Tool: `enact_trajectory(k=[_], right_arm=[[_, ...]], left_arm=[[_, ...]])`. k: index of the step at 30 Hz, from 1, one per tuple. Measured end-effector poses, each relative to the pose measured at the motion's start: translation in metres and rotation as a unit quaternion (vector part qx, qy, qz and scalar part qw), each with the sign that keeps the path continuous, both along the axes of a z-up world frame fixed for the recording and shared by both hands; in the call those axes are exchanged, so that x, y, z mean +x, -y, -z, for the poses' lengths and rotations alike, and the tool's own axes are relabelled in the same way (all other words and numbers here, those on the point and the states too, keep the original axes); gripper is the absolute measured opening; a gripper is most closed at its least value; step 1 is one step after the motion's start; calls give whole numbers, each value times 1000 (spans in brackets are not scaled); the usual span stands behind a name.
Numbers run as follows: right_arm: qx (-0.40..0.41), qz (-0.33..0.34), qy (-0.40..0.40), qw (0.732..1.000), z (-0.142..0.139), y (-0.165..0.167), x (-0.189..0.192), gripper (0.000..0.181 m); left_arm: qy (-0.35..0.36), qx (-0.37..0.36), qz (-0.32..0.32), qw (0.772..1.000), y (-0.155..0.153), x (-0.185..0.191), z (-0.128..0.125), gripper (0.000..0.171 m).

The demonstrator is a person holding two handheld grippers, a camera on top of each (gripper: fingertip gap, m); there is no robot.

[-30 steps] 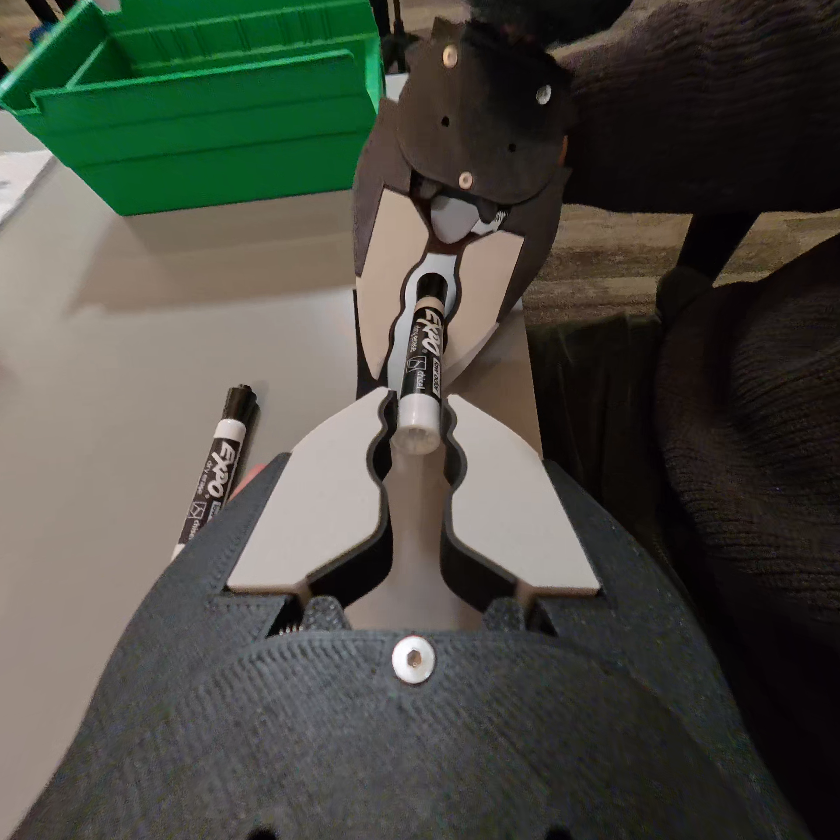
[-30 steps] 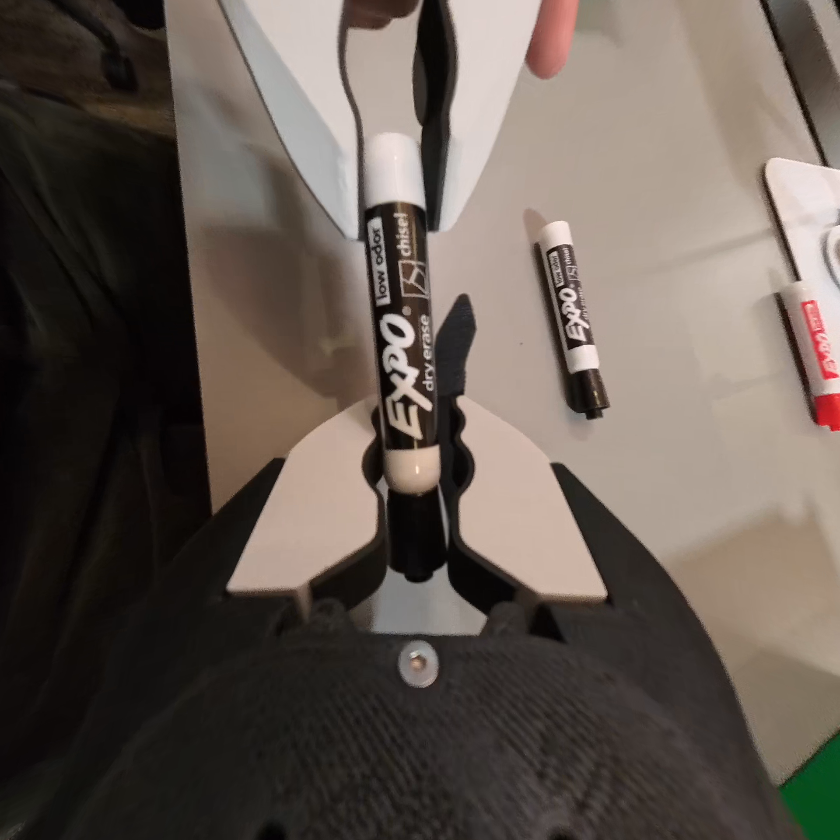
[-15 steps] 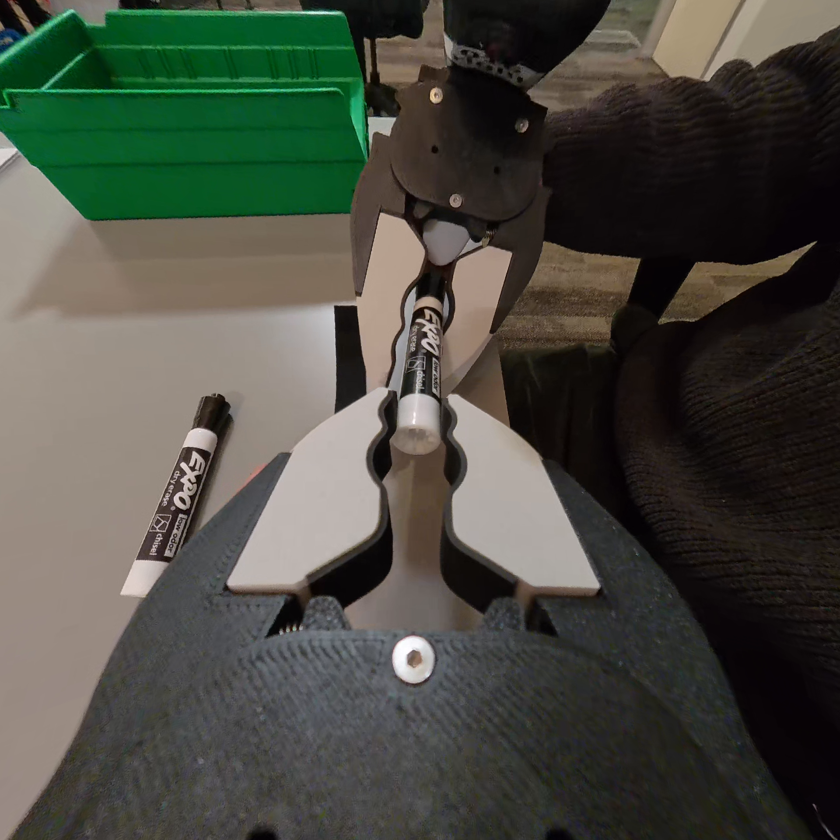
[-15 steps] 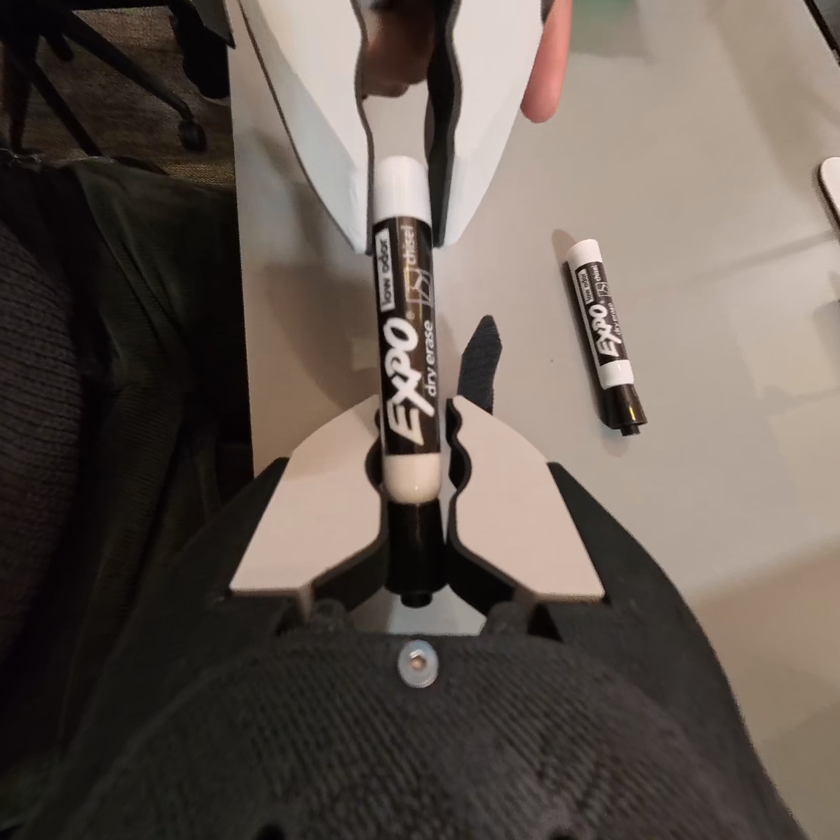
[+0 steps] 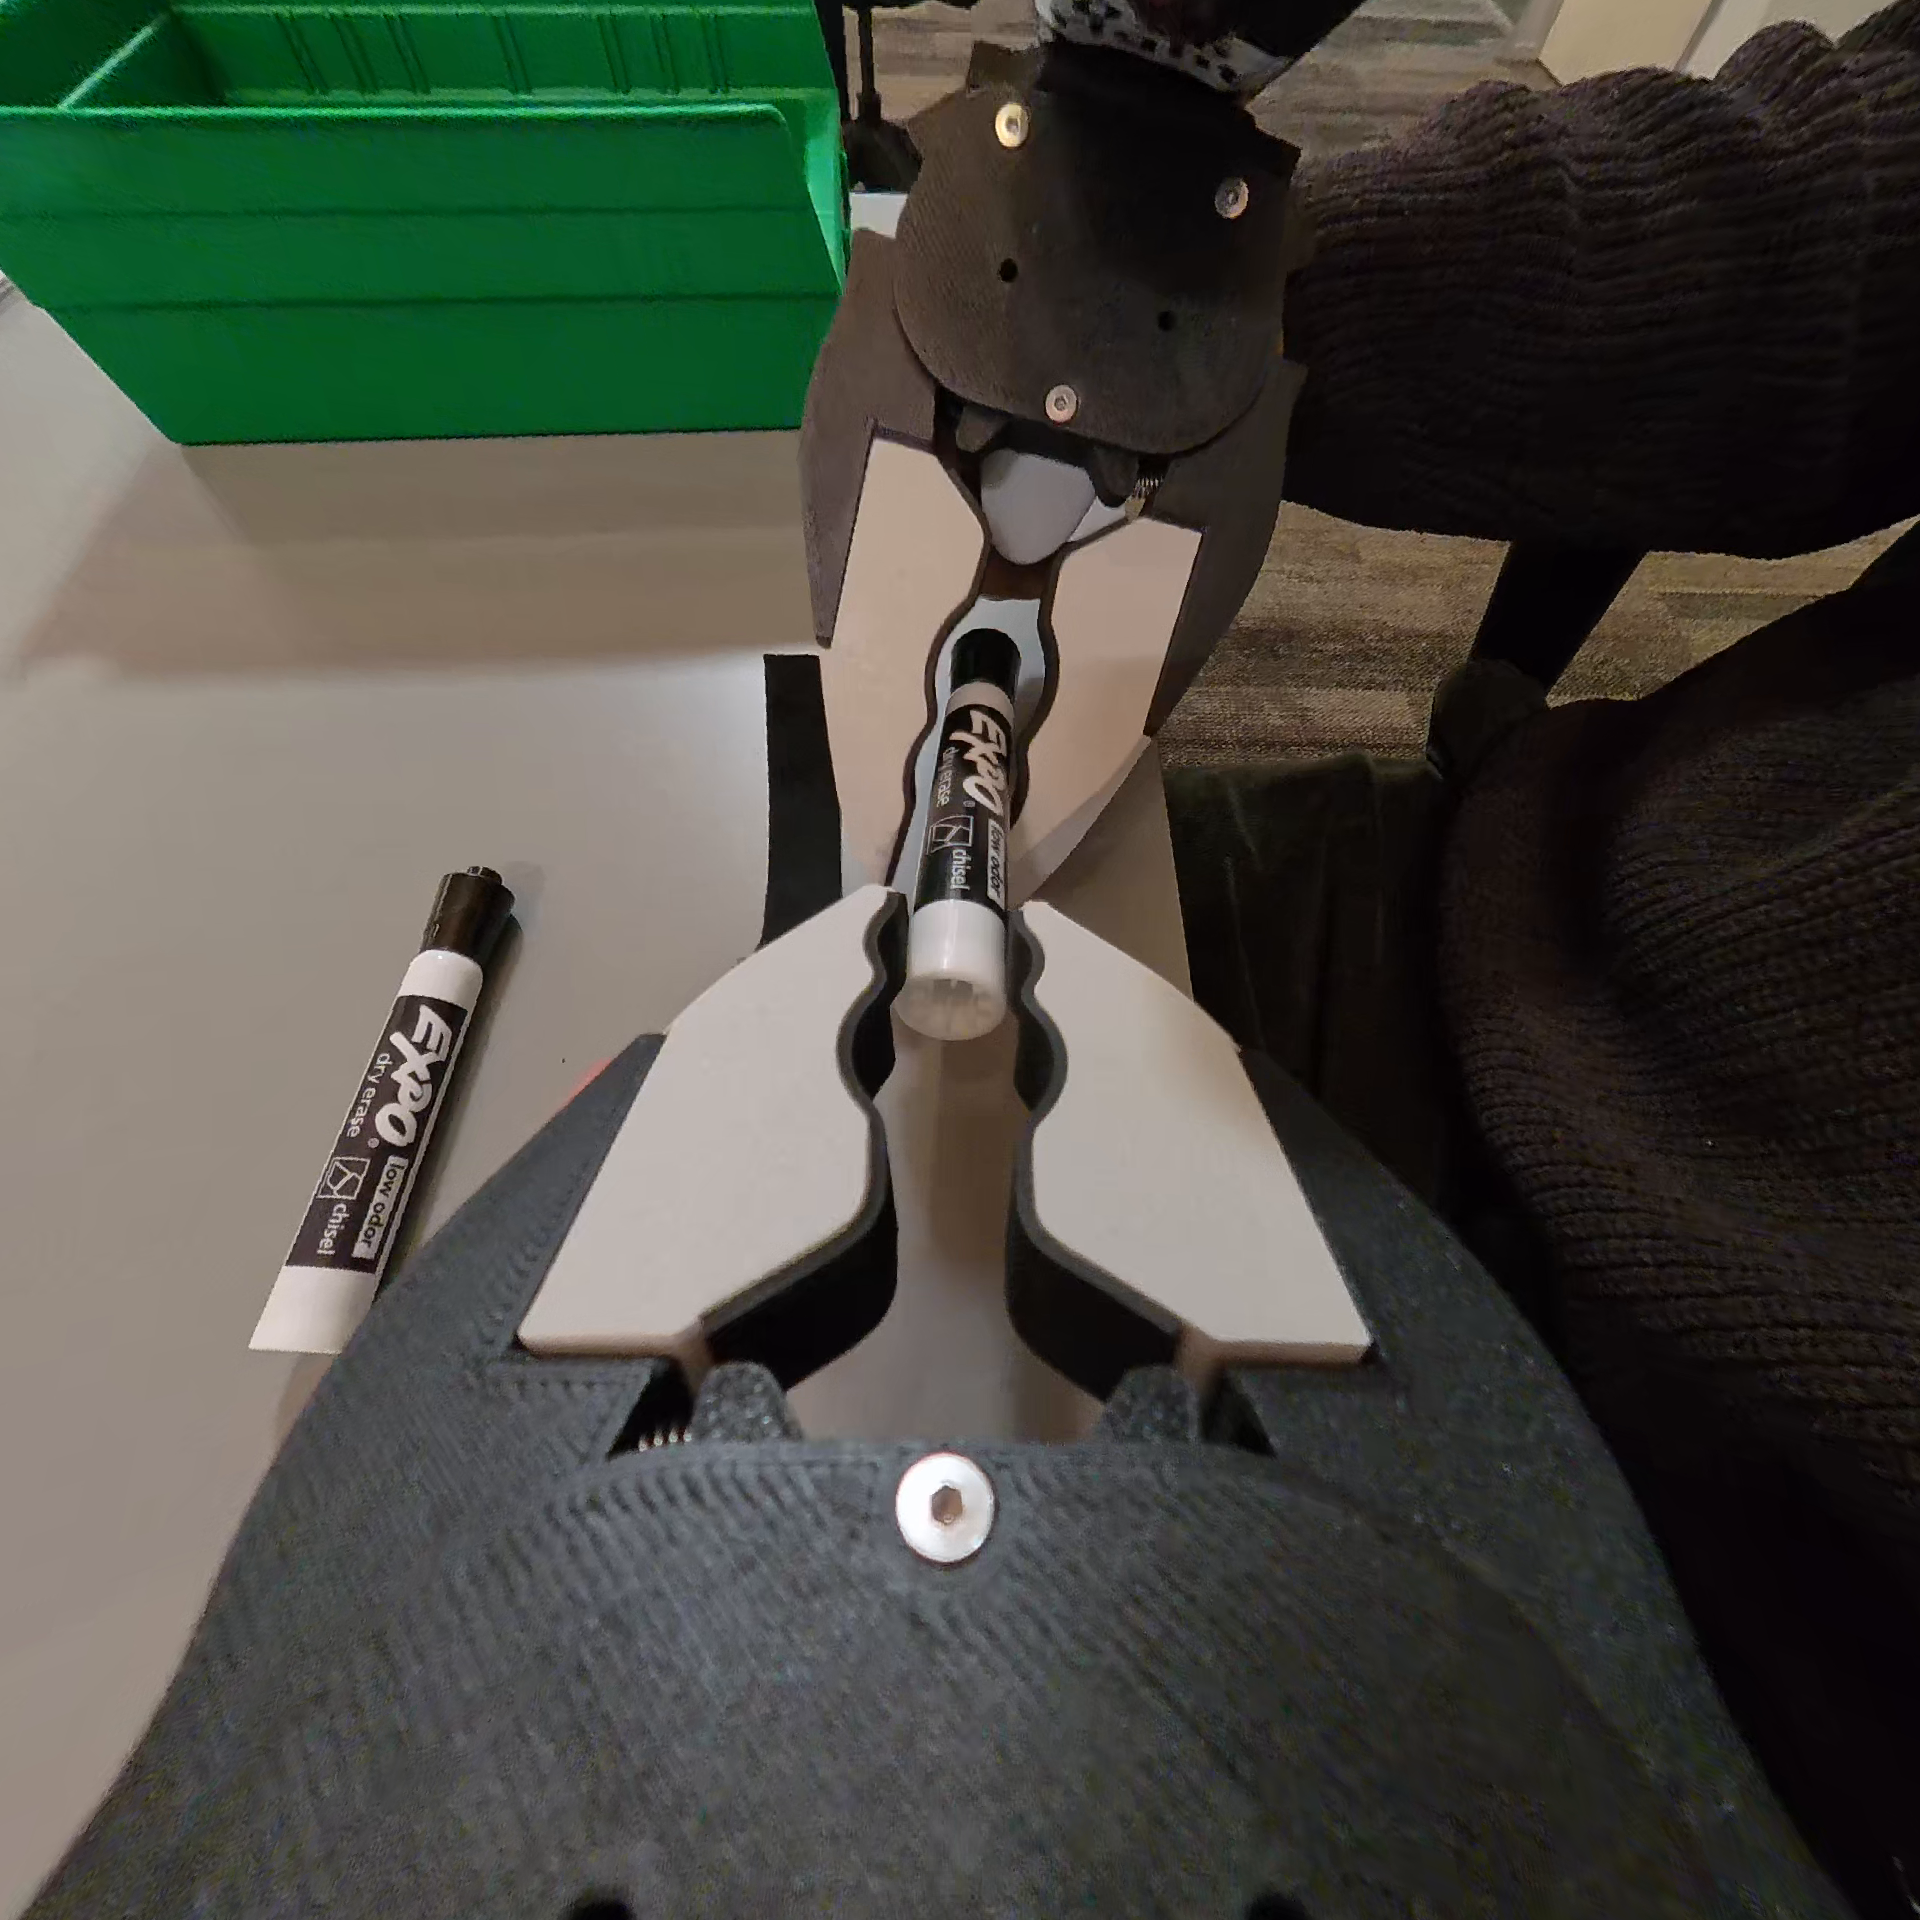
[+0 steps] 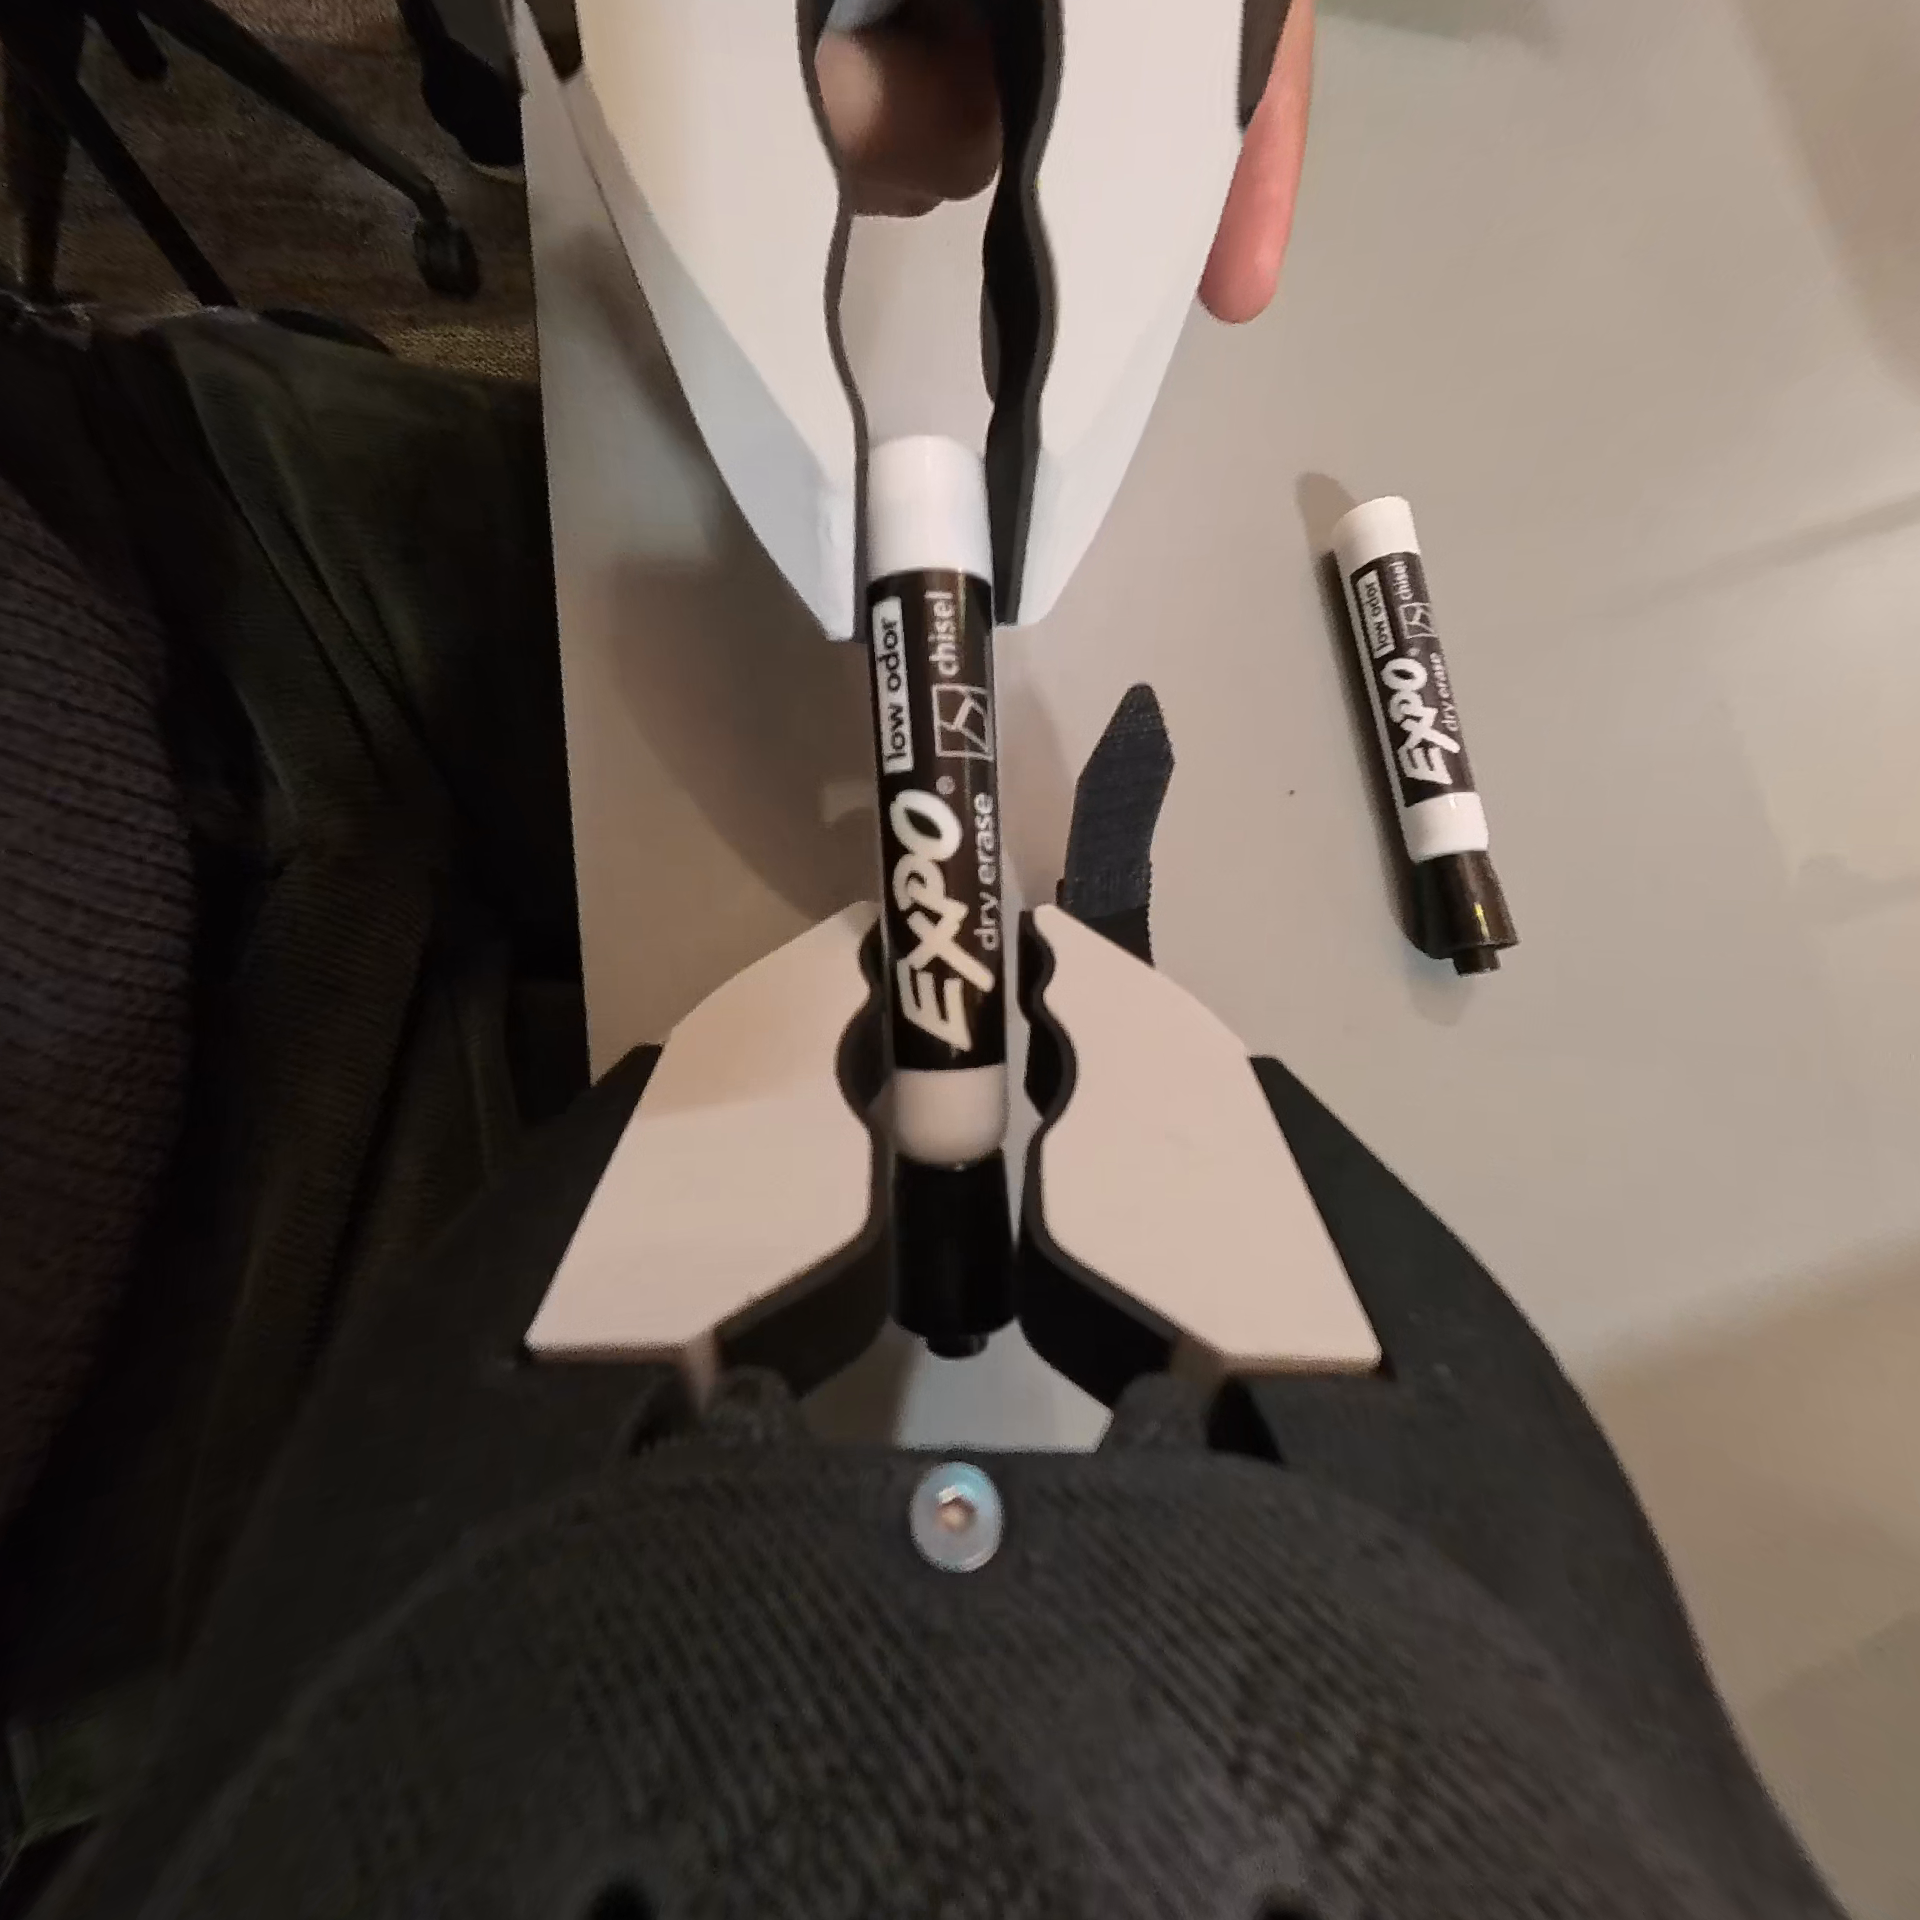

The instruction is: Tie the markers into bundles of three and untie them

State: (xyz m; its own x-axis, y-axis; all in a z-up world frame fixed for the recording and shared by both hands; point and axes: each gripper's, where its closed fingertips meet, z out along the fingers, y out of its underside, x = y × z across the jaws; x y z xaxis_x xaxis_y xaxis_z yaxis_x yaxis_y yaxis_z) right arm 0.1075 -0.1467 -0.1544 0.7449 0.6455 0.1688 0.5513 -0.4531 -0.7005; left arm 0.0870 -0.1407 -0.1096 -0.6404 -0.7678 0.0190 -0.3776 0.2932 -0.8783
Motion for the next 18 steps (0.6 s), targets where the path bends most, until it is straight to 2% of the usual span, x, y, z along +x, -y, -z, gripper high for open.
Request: enact_trajectory(k=[12,18], right_arm=[[-6,-2,55,998,8,0,4,17],[-13,-4,55,998,7,1,3,15]], left_arm=[[-13,39,-3,999,-2,0,10,19],[-11,29,-1,1000,-1,0,9,19]])
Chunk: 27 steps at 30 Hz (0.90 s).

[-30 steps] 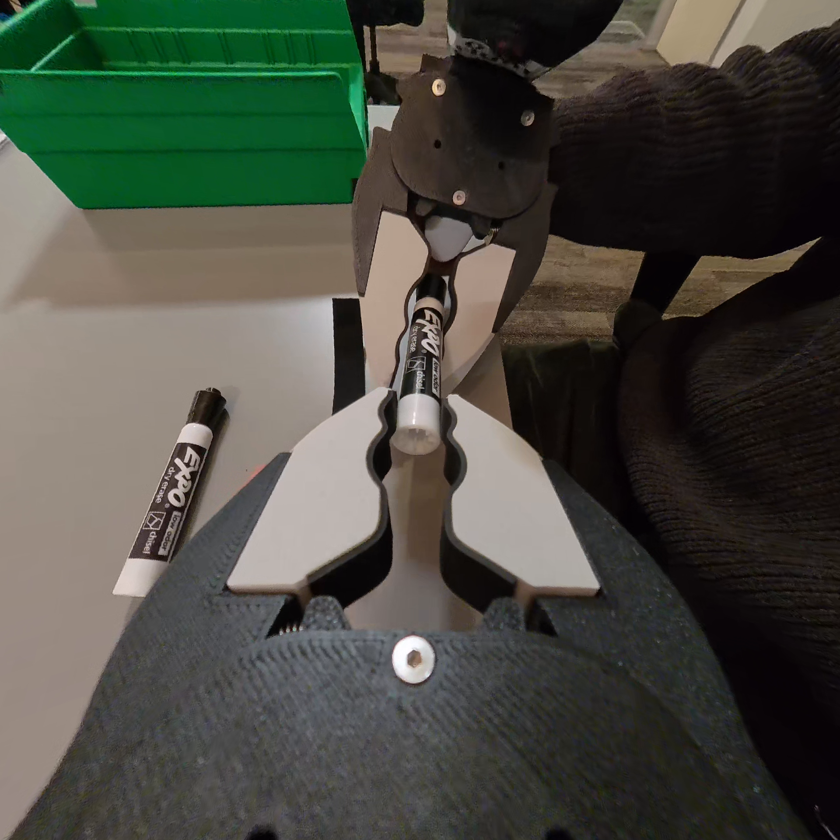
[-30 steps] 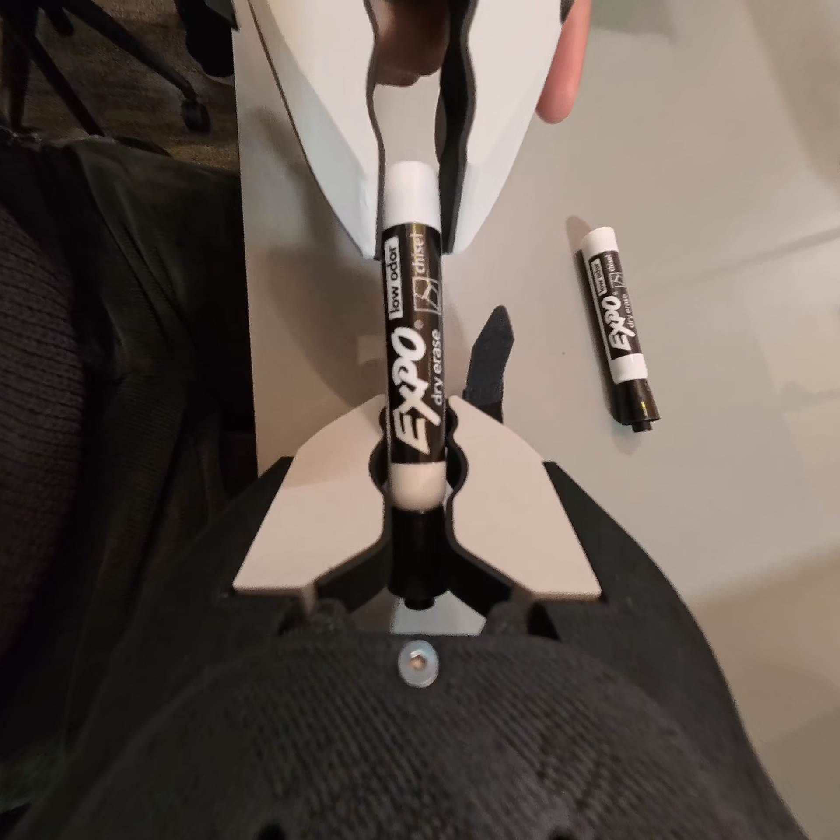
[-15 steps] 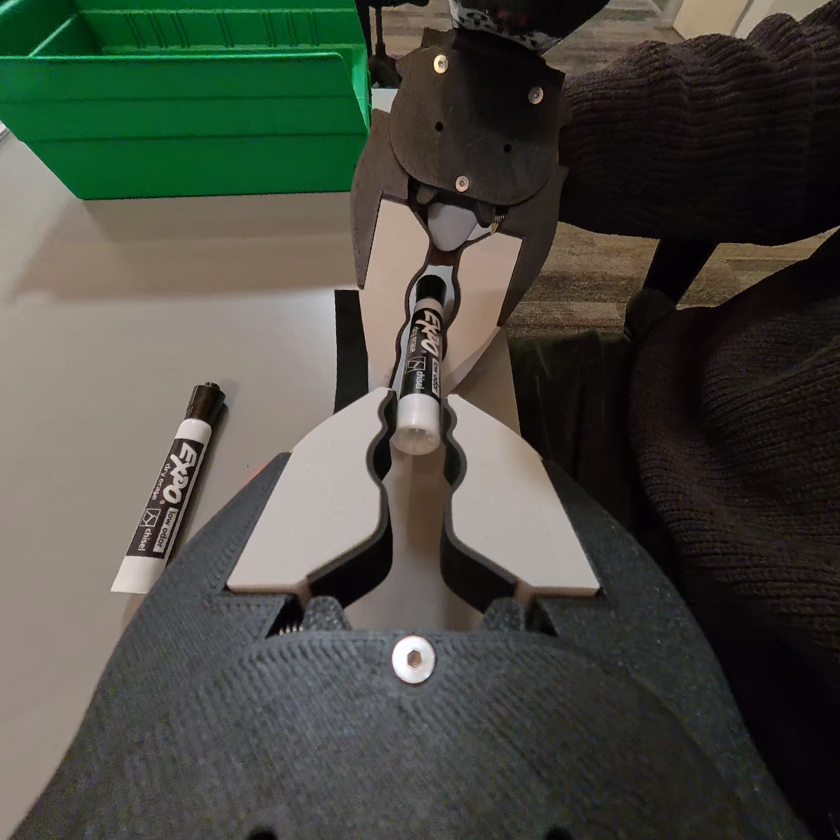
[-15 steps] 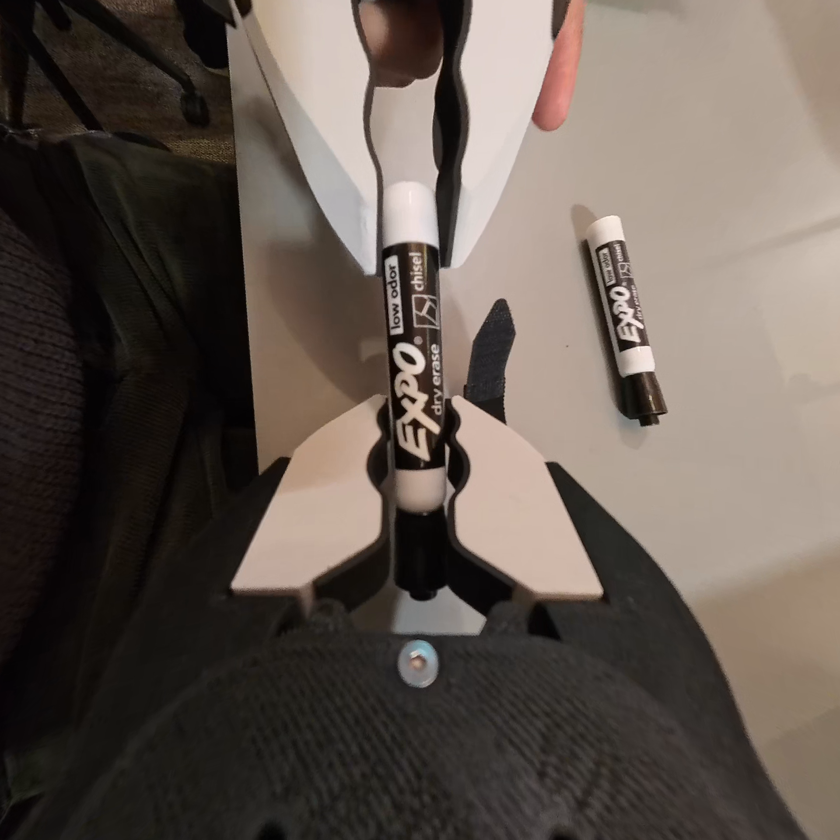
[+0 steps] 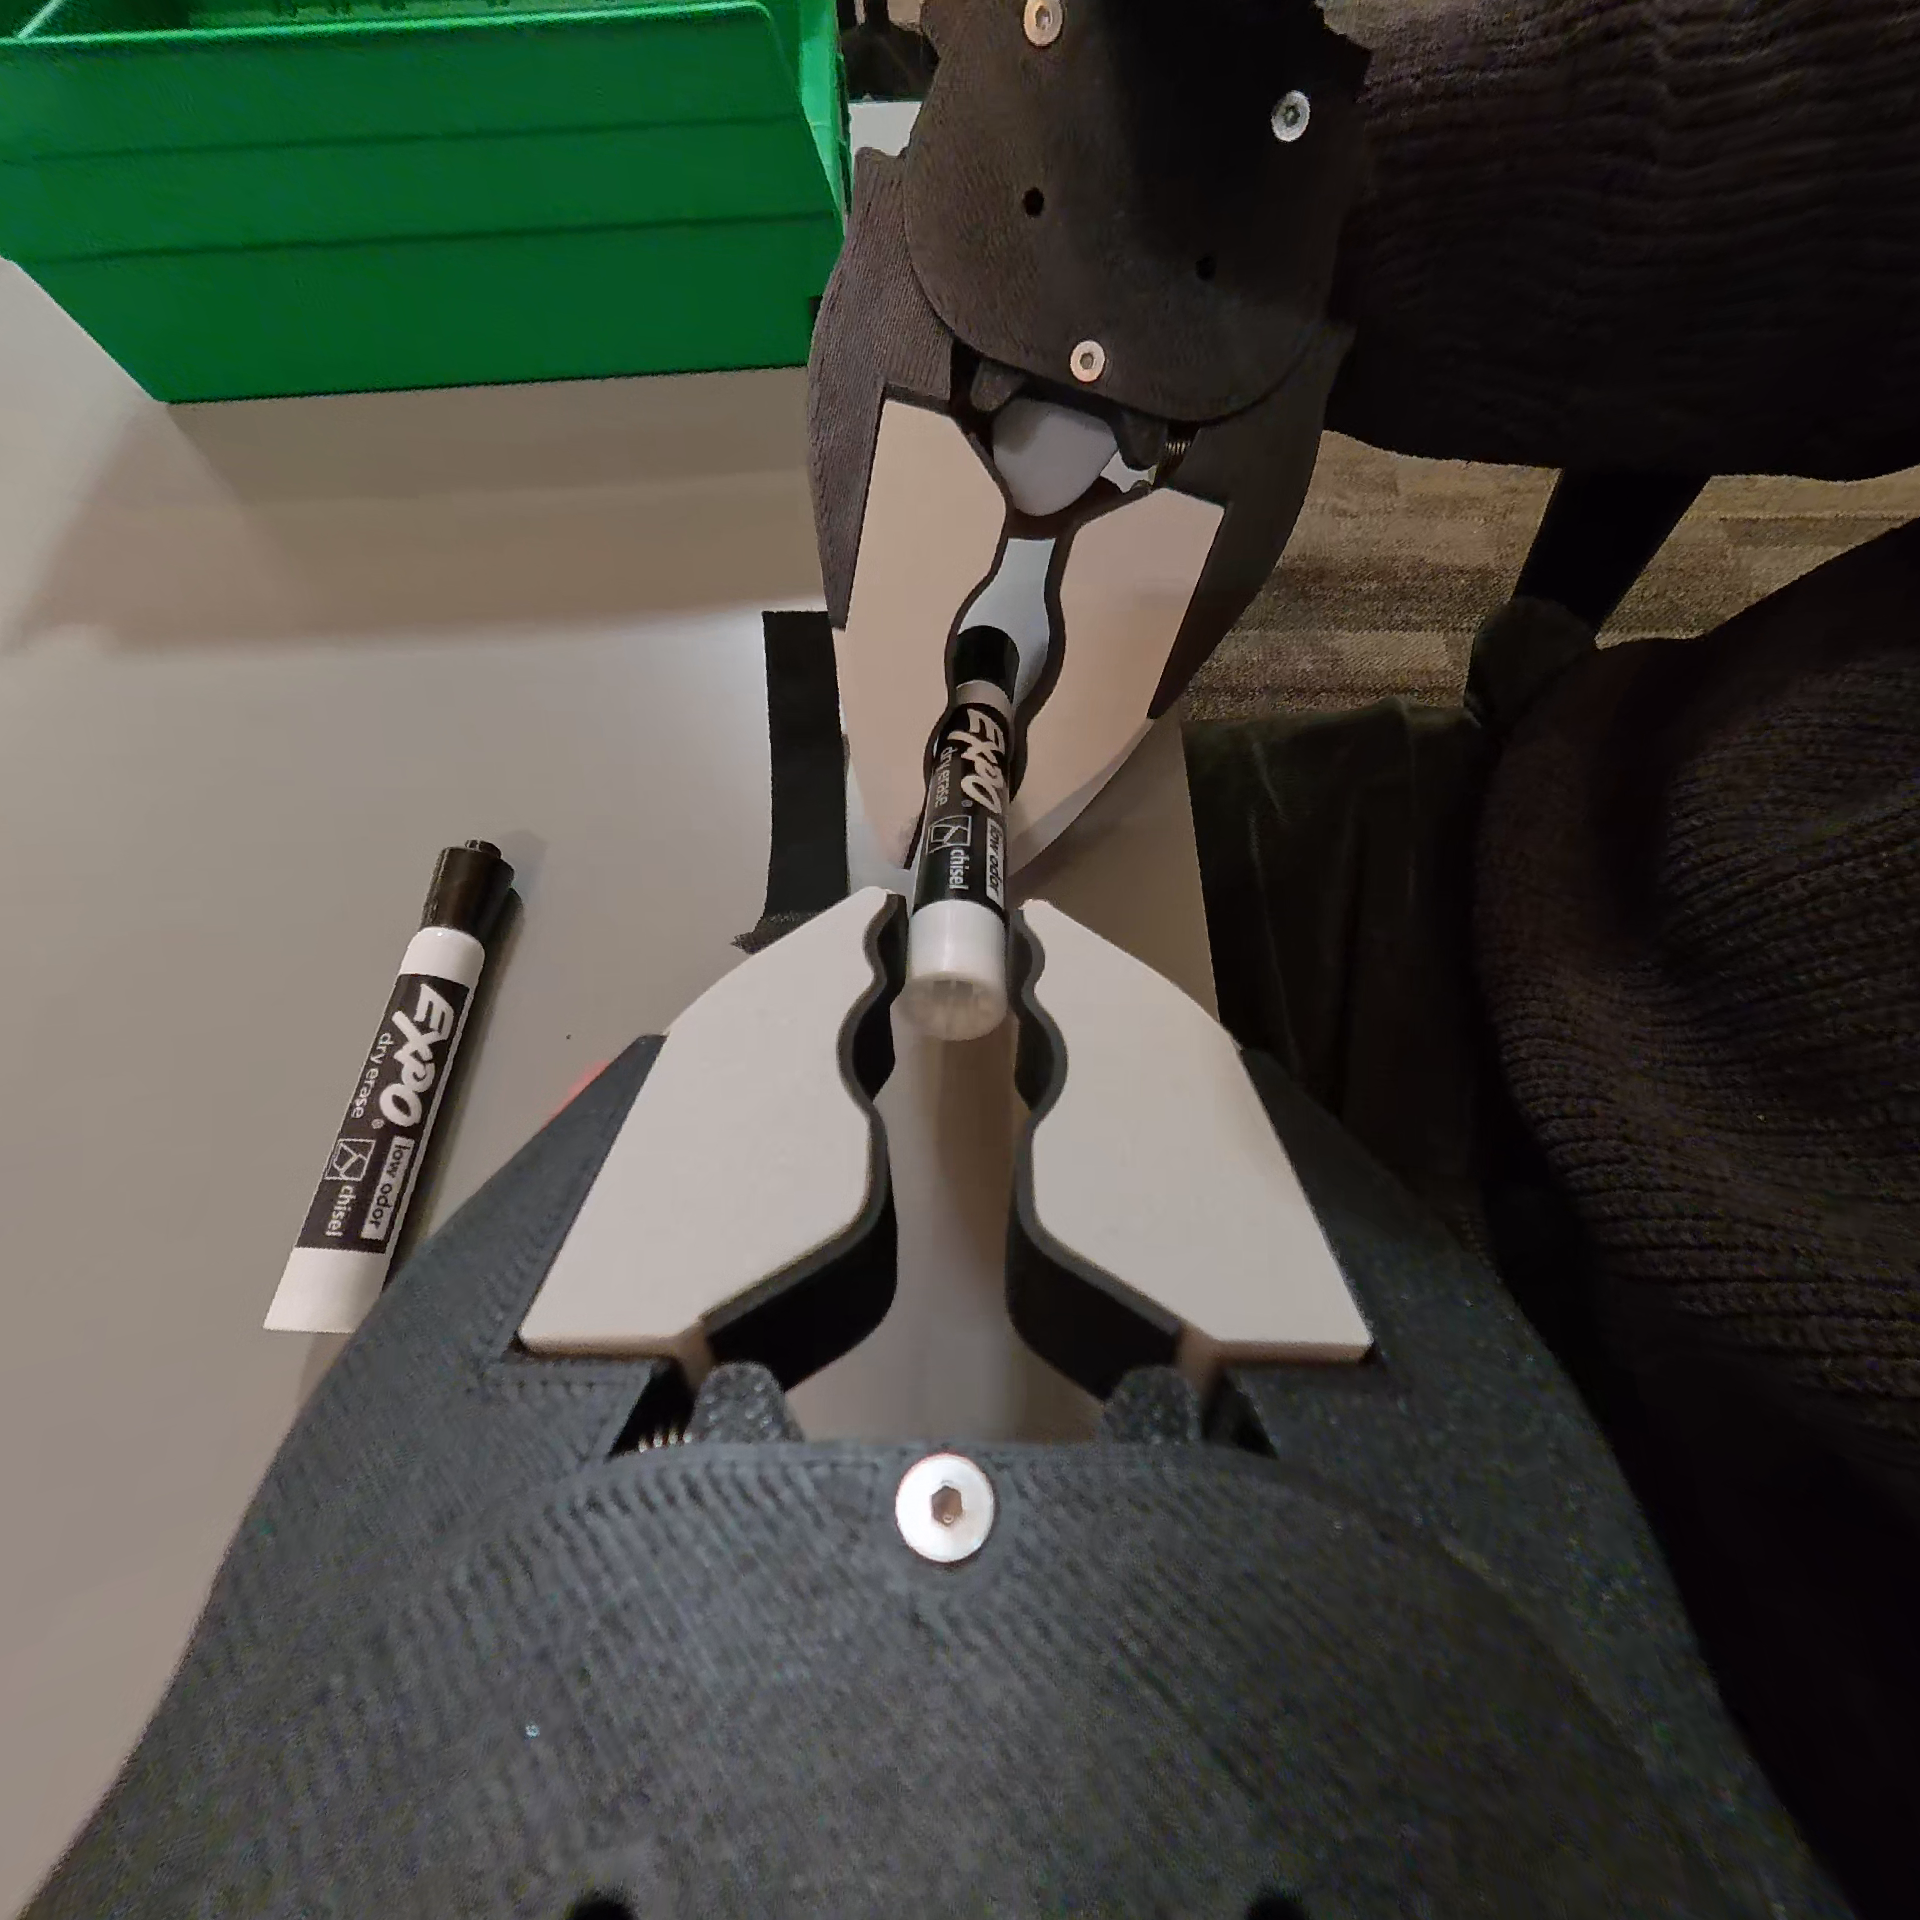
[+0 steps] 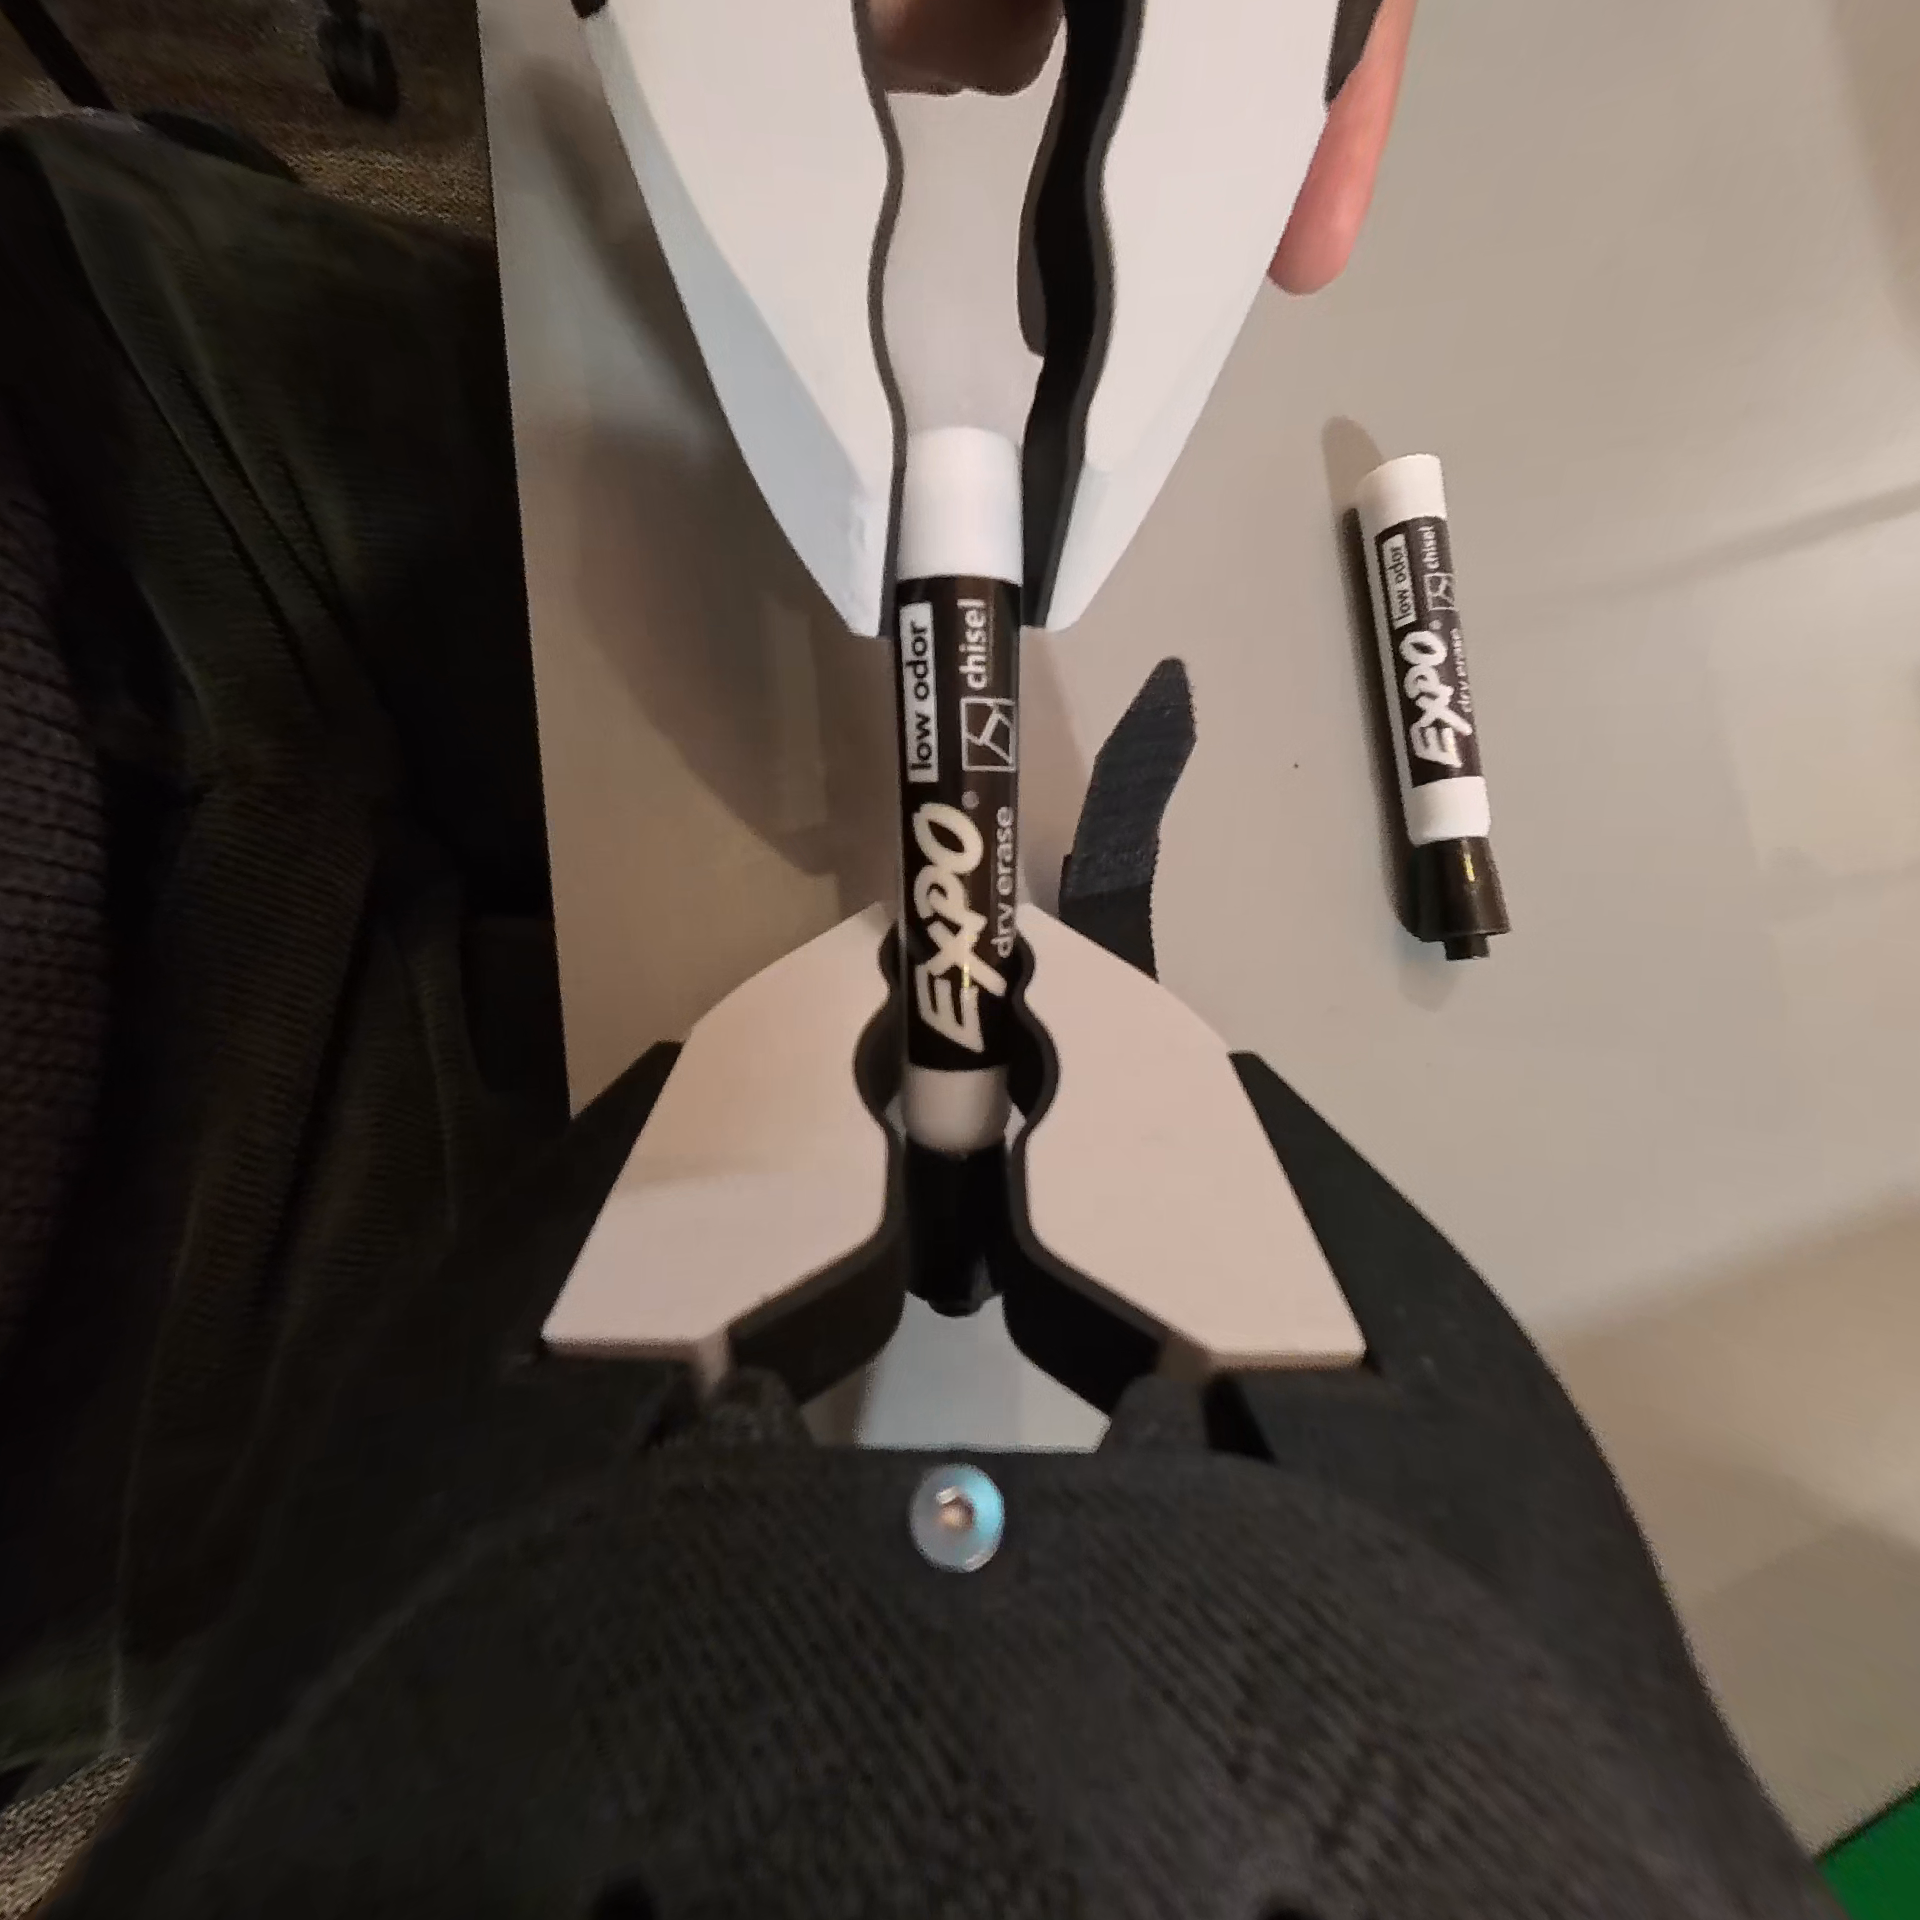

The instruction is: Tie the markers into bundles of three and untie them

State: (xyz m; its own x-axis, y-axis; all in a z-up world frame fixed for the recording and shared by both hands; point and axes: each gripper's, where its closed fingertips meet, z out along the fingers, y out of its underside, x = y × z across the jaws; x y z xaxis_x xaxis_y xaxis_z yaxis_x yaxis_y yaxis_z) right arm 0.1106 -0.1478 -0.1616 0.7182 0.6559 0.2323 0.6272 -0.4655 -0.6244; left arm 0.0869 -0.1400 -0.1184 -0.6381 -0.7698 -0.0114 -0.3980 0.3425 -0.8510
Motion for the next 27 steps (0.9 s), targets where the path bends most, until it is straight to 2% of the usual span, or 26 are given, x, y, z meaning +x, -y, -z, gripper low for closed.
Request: enact_trajectory(k=[7,13,18,27], right_arm=[[-11,0,0,1000,4,2,1,15],[-14,3,-5,1000,6,1,0,23],[-14,-1,-10,1000,4,2,-1,16],[-33,-2,12,999,8,5,0,14]], left_arm=[[-3,9,2,1000,1,0,2,19],[0,0,6,1000,4,-1,-2,19],[-5,4,3,1000,1,-1,1,19],[3,-4,6,1000,5,0,-3,19]])
